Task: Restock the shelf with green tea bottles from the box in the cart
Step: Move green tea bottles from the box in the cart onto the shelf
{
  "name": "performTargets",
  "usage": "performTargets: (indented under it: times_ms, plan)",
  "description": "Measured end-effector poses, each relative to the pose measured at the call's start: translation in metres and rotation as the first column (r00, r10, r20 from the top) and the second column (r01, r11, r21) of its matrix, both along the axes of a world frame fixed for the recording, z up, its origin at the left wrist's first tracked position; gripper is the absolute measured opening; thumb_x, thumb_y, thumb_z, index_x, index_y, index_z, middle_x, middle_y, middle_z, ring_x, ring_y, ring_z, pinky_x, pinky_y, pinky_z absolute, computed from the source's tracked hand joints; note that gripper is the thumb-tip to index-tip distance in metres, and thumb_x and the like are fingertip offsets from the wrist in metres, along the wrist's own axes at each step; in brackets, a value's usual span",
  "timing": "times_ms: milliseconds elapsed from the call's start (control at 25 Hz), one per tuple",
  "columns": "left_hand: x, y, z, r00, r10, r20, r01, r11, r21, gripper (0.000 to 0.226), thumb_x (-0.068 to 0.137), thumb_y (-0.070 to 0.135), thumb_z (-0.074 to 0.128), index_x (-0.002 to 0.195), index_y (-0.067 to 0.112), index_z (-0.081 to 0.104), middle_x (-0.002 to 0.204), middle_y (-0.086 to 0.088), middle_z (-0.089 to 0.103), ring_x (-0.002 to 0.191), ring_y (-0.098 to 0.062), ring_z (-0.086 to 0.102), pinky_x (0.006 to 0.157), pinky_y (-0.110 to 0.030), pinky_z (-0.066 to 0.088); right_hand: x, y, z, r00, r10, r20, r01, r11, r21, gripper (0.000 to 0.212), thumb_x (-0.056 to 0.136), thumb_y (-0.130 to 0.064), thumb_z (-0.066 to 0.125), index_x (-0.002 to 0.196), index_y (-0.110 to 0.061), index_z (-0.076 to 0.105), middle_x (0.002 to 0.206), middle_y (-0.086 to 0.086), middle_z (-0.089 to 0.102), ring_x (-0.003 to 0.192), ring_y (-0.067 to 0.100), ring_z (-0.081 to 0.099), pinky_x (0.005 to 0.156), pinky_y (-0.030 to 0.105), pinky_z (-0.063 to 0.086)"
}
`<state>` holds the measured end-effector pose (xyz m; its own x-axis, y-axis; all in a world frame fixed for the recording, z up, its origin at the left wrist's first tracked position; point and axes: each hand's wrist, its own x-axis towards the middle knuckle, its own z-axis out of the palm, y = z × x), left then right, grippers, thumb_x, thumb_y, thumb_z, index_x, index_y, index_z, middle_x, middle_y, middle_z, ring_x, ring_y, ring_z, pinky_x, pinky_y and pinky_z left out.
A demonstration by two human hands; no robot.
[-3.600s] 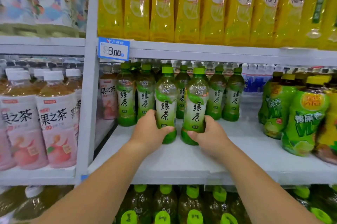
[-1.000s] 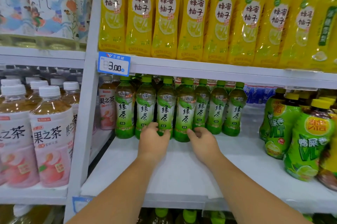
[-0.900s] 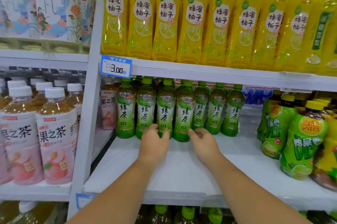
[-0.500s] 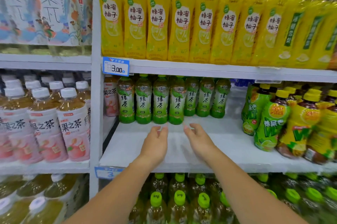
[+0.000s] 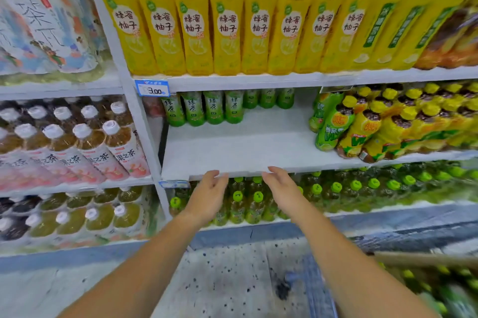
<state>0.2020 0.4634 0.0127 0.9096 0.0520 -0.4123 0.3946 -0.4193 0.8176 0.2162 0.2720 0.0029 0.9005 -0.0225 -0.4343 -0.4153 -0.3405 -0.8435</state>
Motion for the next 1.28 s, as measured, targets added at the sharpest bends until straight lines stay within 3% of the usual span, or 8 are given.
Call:
performTargets:
  times_ms: [120,240,360,520,680,840,960,1280]
  plan:
    - [-0.027,-0.015,0.041,0.997,-0.062,-0.048,0.061,0.998,-0.019,0.041,0.104,0.044,0.042,0.135,0.02,0.05,0.117,0.009,0.057,0.112,-0.015,0.052,0.09,-0.028,0.037,-0.038,-0.015,0.04,0.997,-0.025,-0.078,0.026,1.0,0.01,0.051,0.105,-0.036,0.045,0.151,-0.016,0.037,0.148,0.003,0.046,0.129,0.017,0.047,0.098,0.028,0.035]
    - [-0.05,-0.032,0.078,0.989,-0.129,-0.074,0.129,0.992,-0.013,0.047,0.104,0.045,0.043,0.141,0.016,0.049,0.135,0.003,0.055,0.123,-0.019,0.052,0.093,-0.028,0.038,-0.074,-0.031,0.079,0.989,-0.068,-0.128,0.073,0.997,0.036,0.05,0.105,-0.039,0.045,0.15,-0.02,0.038,0.146,-0.006,0.043,0.132,0.016,0.044,0.103,0.031,0.035]
    - [-0.072,-0.049,0.101,0.971,-0.218,-0.097,0.219,0.976,-0.002,0.047,0.104,0.046,0.041,0.141,0.019,0.049,0.14,0.0,0.053,0.117,-0.02,0.054,0.094,-0.034,0.044,-0.112,-0.048,0.108,0.971,-0.184,-0.153,0.193,0.98,0.051,0.05,0.103,-0.043,0.047,0.149,-0.024,0.042,0.151,-0.007,0.041,0.135,0.015,0.042,0.105,0.032,0.037]
    - [-0.109,-0.075,0.102,0.918,-0.373,-0.132,0.373,0.927,-0.024,0.048,0.104,0.044,0.042,0.144,0.017,0.047,0.144,-0.002,0.05,0.131,-0.022,0.047,0.098,-0.029,0.035,-0.174,-0.073,0.133,0.926,-0.334,-0.178,0.336,0.942,-0.018,0.05,0.104,-0.044,0.044,0.15,-0.026,0.04,0.154,-0.005,0.039,0.14,0.018,0.039,0.105,0.032,0.033]
    - [-0.145,-0.109,0.098,0.846,-0.503,-0.176,0.494,0.864,-0.093,0.051,0.104,0.046,0.04,0.148,0.018,0.042,0.148,-0.001,0.045,0.136,-0.022,0.044,0.109,-0.037,0.036,-0.235,-0.1,0.139,0.864,-0.469,-0.184,0.46,0.883,-0.092,0.051,0.105,-0.04,0.043,0.151,-0.02,0.039,0.152,-0.004,0.042,0.136,0.016,0.042,0.1,0.025,0.032]
    - [-0.172,-0.153,0.102,0.825,-0.539,-0.168,0.511,0.84,-0.183,0.047,0.104,0.042,0.043,0.145,0.019,0.044,0.146,0.0,0.049,0.124,-0.015,0.048,0.098,-0.029,0.036,-0.287,-0.137,0.137,0.816,-0.55,-0.179,0.528,0.834,-0.159,0.05,0.104,-0.041,0.043,0.15,-0.021,0.041,0.15,0.0,0.046,0.125,0.013,0.048,0.103,0.029,0.036]
    - [-0.187,-0.194,0.096,0.794,-0.581,-0.179,0.54,0.809,-0.231,0.049,0.104,0.045,0.043,0.145,0.02,0.044,0.144,0.001,0.05,0.116,-0.012,0.048,0.1,-0.031,0.04,-0.313,-0.177,0.131,0.79,-0.582,-0.194,0.551,0.812,-0.192,0.05,0.104,-0.04,0.044,0.15,-0.02,0.041,0.151,-0.001,0.045,0.135,0.015,0.043,0.105,0.027,0.033]
    - [-0.237,-0.344,0.059,0.768,-0.579,-0.276,0.516,0.813,-0.269,0.055,0.103,0.048,0.041,0.15,0.019,0.035,0.151,-0.002,0.044,0.129,-0.02,0.049,0.106,-0.034,0.04,-0.349,-0.326,0.094,0.812,-0.509,-0.286,0.435,0.854,-0.286,0.054,0.104,-0.044,0.043,0.151,-0.018,0.038,0.149,0.003,0.048,0.133,0.019,0.047,0.109,0.033,0.037]
